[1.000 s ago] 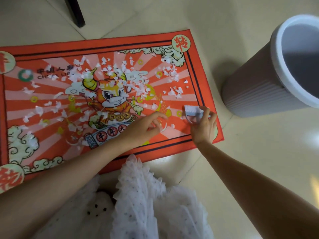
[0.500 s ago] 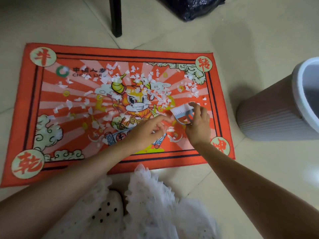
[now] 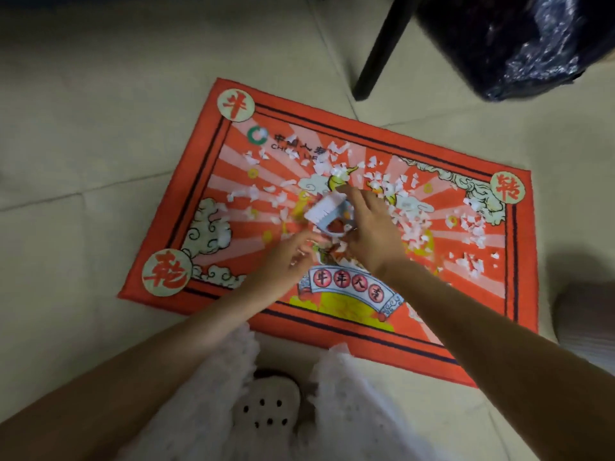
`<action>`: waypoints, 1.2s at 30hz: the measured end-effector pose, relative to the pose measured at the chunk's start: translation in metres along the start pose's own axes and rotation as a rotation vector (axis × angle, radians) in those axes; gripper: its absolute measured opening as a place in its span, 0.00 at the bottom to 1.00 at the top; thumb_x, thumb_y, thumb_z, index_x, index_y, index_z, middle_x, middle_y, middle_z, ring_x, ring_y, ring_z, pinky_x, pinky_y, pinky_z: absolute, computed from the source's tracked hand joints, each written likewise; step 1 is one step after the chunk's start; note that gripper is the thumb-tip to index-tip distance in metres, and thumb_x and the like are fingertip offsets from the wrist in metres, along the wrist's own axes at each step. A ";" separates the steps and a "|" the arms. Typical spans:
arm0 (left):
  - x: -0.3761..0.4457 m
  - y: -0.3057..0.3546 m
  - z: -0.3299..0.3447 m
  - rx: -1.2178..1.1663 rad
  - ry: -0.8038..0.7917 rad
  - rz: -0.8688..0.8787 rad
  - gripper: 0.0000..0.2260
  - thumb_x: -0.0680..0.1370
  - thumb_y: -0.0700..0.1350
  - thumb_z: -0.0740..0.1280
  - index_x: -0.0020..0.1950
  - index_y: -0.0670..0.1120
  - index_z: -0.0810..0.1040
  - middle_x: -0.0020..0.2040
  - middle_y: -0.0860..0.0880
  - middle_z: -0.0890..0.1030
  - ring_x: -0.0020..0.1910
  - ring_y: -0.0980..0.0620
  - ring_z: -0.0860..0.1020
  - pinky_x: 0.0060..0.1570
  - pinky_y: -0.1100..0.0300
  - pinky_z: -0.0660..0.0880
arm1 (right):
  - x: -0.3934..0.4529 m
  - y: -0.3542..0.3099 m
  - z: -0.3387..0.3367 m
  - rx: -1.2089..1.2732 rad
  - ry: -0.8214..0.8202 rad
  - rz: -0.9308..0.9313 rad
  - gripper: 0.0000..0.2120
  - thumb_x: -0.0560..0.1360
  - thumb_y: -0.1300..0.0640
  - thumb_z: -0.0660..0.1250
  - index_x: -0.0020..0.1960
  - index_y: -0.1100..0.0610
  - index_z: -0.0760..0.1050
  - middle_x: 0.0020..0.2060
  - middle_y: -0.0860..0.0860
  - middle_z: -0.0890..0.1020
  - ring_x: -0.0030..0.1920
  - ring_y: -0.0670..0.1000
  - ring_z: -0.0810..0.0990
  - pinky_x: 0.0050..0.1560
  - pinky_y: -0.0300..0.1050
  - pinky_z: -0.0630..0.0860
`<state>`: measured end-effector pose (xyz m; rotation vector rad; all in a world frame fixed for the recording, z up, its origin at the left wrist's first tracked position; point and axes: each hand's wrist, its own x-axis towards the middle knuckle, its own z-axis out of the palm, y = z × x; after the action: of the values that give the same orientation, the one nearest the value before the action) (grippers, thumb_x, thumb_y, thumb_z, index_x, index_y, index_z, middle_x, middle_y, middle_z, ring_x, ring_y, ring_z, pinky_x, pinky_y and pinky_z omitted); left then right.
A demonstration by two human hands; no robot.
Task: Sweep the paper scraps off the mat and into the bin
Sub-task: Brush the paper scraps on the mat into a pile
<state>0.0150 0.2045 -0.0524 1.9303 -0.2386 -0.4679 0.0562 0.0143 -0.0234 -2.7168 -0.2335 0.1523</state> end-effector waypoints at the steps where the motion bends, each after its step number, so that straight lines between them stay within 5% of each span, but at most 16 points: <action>1: -0.003 -0.004 -0.008 -0.009 0.034 -0.012 0.12 0.80 0.39 0.63 0.61 0.51 0.77 0.46 0.52 0.81 0.43 0.57 0.80 0.44 0.63 0.74 | 0.010 -0.011 0.004 -0.007 -0.014 -0.046 0.36 0.67 0.69 0.66 0.73 0.54 0.64 0.63 0.57 0.72 0.62 0.62 0.69 0.46 0.54 0.77; 11: -0.043 -0.063 -0.068 0.009 0.461 -0.084 0.09 0.79 0.38 0.66 0.57 0.48 0.79 0.48 0.52 0.82 0.47 0.57 0.81 0.49 0.62 0.77 | 0.081 -0.099 0.042 -0.006 -0.233 -0.308 0.31 0.69 0.69 0.67 0.71 0.57 0.67 0.63 0.59 0.73 0.62 0.62 0.69 0.53 0.51 0.72; 16: -0.066 -0.093 -0.079 0.034 0.653 -0.118 0.15 0.76 0.48 0.67 0.60 0.45 0.77 0.54 0.51 0.80 0.54 0.56 0.78 0.55 0.55 0.76 | 0.095 -0.128 0.063 -0.093 -0.333 -0.477 0.26 0.71 0.71 0.65 0.68 0.58 0.71 0.60 0.60 0.76 0.58 0.63 0.72 0.55 0.54 0.73; 22: -0.074 -0.112 -0.090 0.115 0.730 -0.163 0.26 0.72 0.50 0.72 0.68 0.49 0.72 0.63 0.52 0.76 0.60 0.50 0.75 0.55 0.49 0.75 | 0.101 -0.155 0.084 -0.180 -0.413 -0.549 0.25 0.72 0.72 0.62 0.67 0.57 0.72 0.60 0.58 0.76 0.59 0.61 0.71 0.54 0.56 0.75; 28: -0.075 -0.127 -0.089 0.150 0.711 -0.181 0.42 0.67 0.49 0.79 0.76 0.48 0.62 0.73 0.50 0.68 0.69 0.51 0.69 0.62 0.48 0.72 | 0.103 -0.168 0.095 -0.266 -0.515 -0.639 0.26 0.71 0.71 0.63 0.67 0.57 0.72 0.61 0.57 0.76 0.61 0.58 0.72 0.45 0.47 0.71; 32: -0.074 -0.132 -0.087 0.106 0.611 -0.210 0.51 0.67 0.53 0.80 0.80 0.51 0.51 0.79 0.51 0.57 0.77 0.52 0.58 0.72 0.52 0.61 | 0.109 -0.173 0.091 -0.328 -0.541 -0.671 0.26 0.73 0.69 0.62 0.70 0.54 0.72 0.63 0.56 0.76 0.63 0.59 0.75 0.53 0.50 0.76; 36: -0.066 -0.132 -0.083 0.232 0.550 -0.246 0.52 0.68 0.62 0.73 0.81 0.50 0.44 0.81 0.51 0.51 0.79 0.49 0.49 0.76 0.46 0.46 | 0.111 -0.181 0.082 -0.531 -0.592 -0.708 0.26 0.78 0.64 0.62 0.73 0.49 0.68 0.65 0.56 0.74 0.62 0.60 0.76 0.47 0.44 0.68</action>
<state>-0.0159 0.3509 -0.1315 2.2456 0.3167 -0.0526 0.1278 0.2303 -0.0328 -2.7986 -1.5596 0.7668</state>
